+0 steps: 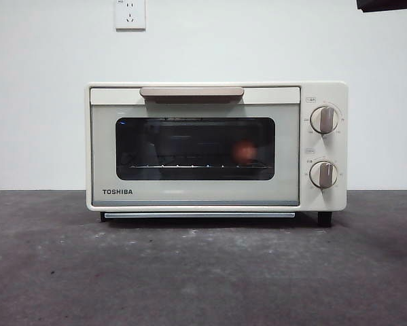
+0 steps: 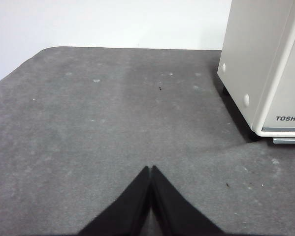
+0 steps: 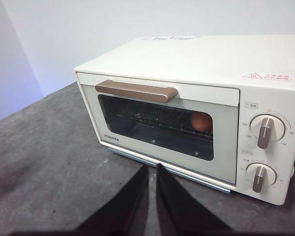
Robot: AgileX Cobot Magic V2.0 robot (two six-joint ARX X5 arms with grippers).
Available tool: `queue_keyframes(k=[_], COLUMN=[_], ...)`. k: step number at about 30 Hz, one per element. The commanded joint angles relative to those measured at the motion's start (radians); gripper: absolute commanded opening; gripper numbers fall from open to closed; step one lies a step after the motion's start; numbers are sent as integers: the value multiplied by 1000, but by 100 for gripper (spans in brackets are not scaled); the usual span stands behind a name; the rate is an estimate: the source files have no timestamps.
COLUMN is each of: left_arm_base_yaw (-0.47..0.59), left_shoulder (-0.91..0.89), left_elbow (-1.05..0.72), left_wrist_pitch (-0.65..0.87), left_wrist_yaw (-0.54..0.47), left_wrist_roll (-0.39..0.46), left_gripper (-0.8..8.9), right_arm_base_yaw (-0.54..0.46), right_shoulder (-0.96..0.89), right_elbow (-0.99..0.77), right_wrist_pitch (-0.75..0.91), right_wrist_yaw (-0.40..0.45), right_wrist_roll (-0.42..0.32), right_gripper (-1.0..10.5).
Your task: Eggoven
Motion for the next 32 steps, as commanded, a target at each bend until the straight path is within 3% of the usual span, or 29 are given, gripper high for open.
queue_keyframes(k=[1,10,12,16,25,32], left_arm_base_yaw=[2,2,2,2,2,2], left_shoulder=[-1,-2,-2,-2,-1,-1], left_elbow=[-27,-27,-27,-27,-27,-27], left_wrist_pitch=[-4,-4,-4,-4,-5,-4], left_wrist_yaw=[1,1,1,1,1,1], left_wrist_roll=[-2,-2,-2,-2,-2,-2], left_gripper=[8,8,8,8,8,8], right_arm_base_yaw=[8,-35,-96,-278,-639,-754], right_shoulder=[1,-76,-124,-222,-354,-416], right_elbow=[3,3,3,3,-89,-310], right_wrist_pitch=[11,-10,-14,-35,-93,67], right_wrist_yaw=[2,-3,-23,-141,-131,-134], right_wrist_roll=[-11,-11,-6,0,-147,-111], right_gripper=[4,4,4,4,4,4])
